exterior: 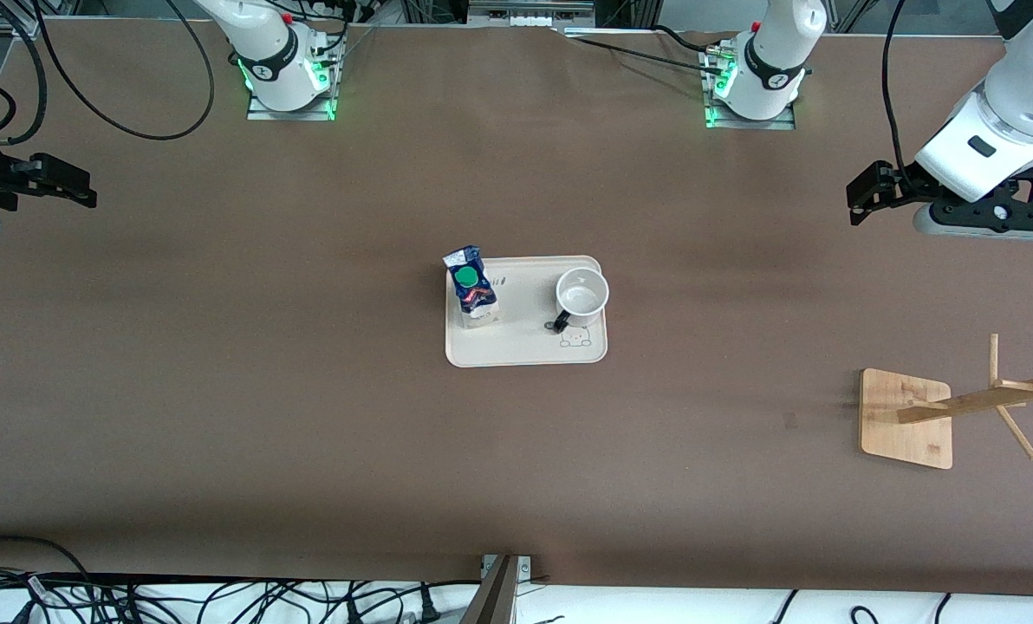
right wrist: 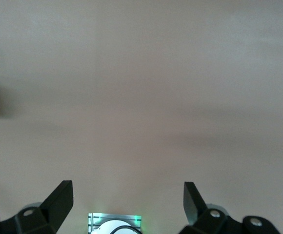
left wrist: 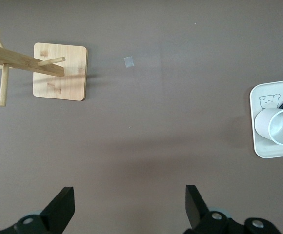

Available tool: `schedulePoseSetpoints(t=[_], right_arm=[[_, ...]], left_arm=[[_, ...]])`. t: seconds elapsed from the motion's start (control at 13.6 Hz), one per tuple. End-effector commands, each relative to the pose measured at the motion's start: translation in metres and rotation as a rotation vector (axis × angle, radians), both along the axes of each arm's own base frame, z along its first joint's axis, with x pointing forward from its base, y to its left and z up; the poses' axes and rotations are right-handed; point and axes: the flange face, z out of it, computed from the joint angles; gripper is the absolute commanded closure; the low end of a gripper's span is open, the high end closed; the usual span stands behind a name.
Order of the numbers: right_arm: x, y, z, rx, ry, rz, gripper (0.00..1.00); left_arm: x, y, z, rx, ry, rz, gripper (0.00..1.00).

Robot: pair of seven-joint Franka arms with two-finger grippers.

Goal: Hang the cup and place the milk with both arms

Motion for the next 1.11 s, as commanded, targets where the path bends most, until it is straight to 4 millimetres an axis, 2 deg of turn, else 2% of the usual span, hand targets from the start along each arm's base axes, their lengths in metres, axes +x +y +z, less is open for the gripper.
schedulePoseSetpoints(t=[0.0, 0.07, 0.15, 0.29, 0.37, 0.44, 0.66, 0.88, 0.96, 1.03], right_arm=[[-0.001, 0.004, 0.006, -0.001, -0.009, -0.002, 0.0], [0.0, 0.005, 0.006, -0.001, -0.01, 0.002, 0.0], [0.001, 0.007, 0.018, -0.002, -0.033, 0.001, 0.0], [0.006, 0.006, 0.016, 0.0, -0.029, 0.002, 0.0], [0.008, 0.005, 0.013, 0.0, -0.029, 0.001, 0.0], [0.015, 0.007, -0.003, -0.003, 0.008, 0.012, 0.0], [0.017, 0.015, -0.008, -0.001, 0.018, 0.023, 0.0], [0.007, 0.015, -0.027, 0.005, 0.142, 0.012, 0.0], [0.01, 0.029, -0.037, 0.026, 0.17, 0.033, 0.0], [0.015, 0.053, -0.047, 0.055, 0.174, 0.069, 0.0]], left_arm=[[0.002, -0.002, 0.005, -0.012, 0.007, 0.007, 0.0], [0.002, -0.002, 0.005, -0.012, 0.007, 0.007, 0.0], [0.002, -0.002, 0.005, -0.012, 0.007, 0.007, 0.0], [0.002, -0.002, 0.005, -0.012, 0.007, 0.007, 0.0], [0.002, -0.002, 0.005, -0.012, 0.007, 0.007, 0.0], [0.002, -0.002, 0.005, -0.012, 0.007, 0.007, 0.0], [0.002, -0.002, 0.005, -0.012, 0.007, 0.007, 0.0], [0.002, -0.002, 0.005, -0.012, 0.007, 0.007, 0.0], [0.002, -0.002, 0.005, -0.012, 0.007, 0.007, 0.0], [0.002, -0.001, 0.005, -0.012, 0.007, 0.009, 0.0]])
